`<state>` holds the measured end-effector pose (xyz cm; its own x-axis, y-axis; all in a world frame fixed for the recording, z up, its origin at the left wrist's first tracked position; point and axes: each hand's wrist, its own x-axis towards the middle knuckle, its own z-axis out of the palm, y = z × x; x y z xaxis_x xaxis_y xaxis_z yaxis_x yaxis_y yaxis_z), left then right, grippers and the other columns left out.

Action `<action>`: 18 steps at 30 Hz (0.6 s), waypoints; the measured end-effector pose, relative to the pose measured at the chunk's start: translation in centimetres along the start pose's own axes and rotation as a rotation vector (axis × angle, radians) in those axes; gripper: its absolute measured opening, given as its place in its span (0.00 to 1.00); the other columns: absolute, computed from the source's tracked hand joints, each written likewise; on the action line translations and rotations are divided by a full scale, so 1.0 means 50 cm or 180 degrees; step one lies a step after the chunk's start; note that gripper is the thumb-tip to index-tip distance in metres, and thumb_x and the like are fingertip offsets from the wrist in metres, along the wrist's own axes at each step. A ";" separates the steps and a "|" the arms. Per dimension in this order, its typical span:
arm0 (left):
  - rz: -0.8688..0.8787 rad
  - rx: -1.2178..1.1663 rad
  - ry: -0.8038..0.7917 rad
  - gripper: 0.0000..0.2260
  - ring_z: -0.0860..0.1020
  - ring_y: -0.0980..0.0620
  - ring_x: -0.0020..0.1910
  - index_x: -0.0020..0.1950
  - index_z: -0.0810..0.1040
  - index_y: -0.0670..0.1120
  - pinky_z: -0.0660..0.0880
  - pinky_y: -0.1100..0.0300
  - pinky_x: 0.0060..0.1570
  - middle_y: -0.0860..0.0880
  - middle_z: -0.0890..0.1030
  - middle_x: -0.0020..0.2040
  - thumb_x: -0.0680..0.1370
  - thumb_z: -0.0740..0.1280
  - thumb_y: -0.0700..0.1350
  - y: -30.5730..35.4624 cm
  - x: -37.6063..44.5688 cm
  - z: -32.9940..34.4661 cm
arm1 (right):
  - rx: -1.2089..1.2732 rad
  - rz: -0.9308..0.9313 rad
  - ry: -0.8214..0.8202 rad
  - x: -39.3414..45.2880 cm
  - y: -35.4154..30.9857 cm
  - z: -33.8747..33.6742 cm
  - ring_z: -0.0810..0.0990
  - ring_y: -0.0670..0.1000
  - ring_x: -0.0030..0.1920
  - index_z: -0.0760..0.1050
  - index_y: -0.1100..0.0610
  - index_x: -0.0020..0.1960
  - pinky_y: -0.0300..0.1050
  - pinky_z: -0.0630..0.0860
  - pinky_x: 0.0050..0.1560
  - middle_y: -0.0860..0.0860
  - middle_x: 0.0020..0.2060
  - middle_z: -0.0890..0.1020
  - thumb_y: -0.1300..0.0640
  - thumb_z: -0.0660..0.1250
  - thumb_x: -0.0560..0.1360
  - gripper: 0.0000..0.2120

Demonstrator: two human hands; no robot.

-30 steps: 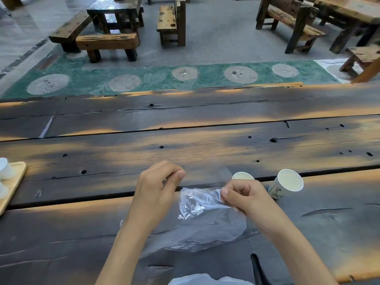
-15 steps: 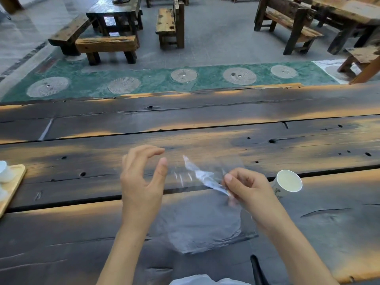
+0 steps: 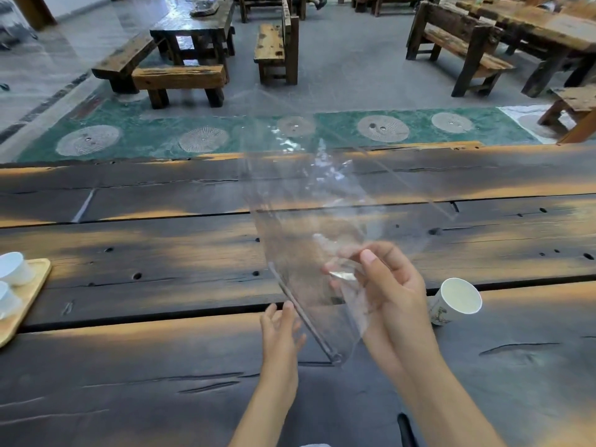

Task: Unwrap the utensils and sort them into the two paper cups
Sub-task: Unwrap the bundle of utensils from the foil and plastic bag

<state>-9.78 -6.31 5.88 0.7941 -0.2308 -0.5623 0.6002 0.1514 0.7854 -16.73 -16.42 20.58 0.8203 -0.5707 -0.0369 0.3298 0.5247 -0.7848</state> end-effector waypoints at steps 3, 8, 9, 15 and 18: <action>-0.0623 -0.0738 -0.0496 0.21 0.81 0.40 0.58 0.65 0.73 0.45 0.76 0.44 0.61 0.39 0.82 0.59 0.76 0.67 0.54 0.003 0.003 0.004 | 0.0126 -0.0047 0.0181 -0.002 -0.010 -0.017 0.85 0.60 0.45 0.78 0.58 0.42 0.46 0.81 0.43 0.58 0.45 0.85 0.64 0.64 0.75 0.06; -0.0978 -0.1216 -0.0711 0.12 0.81 0.46 0.38 0.51 0.82 0.42 0.79 0.50 0.41 0.44 0.82 0.40 0.75 0.70 0.50 0.009 0.023 -0.029 | -0.0094 0.0024 0.0210 -0.008 -0.036 -0.068 0.80 0.62 0.49 0.79 0.56 0.37 0.45 0.82 0.42 0.59 0.47 0.86 0.65 0.63 0.74 0.11; -0.0937 -0.1245 -0.0675 0.10 0.80 0.47 0.37 0.50 0.82 0.43 0.79 0.52 0.40 0.45 0.81 0.38 0.76 0.70 0.49 0.011 0.028 -0.038 | -0.0179 0.0046 0.0162 -0.011 -0.045 -0.079 0.80 0.62 0.48 0.80 0.56 0.36 0.45 0.82 0.42 0.59 0.47 0.86 0.66 0.63 0.73 0.12; -0.0404 -0.1035 -0.0634 0.05 0.81 0.52 0.30 0.52 0.76 0.42 0.78 0.61 0.28 0.46 0.84 0.38 0.77 0.65 0.41 0.038 0.043 -0.078 | -0.0611 0.0040 -0.0029 -0.004 -0.109 -0.156 0.85 0.65 0.41 0.80 0.55 0.49 0.49 0.82 0.41 0.58 0.48 0.85 0.60 0.61 0.78 0.08; -0.0204 -0.0901 -0.0622 0.04 0.80 0.52 0.28 0.51 0.75 0.42 0.77 0.63 0.27 0.46 0.83 0.35 0.81 0.61 0.38 0.043 0.049 -0.098 | -0.0625 0.0072 -0.0069 0.019 -0.163 -0.179 0.85 0.63 0.40 0.77 0.55 0.59 0.50 0.83 0.42 0.57 0.48 0.85 0.56 0.51 0.82 0.17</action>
<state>-6.07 -1.85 4.95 0.7369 -0.4239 -0.5266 0.6728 0.3850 0.6317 -22.85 -26.90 21.40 0.8370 -0.5453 -0.0444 0.2154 0.4029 -0.8895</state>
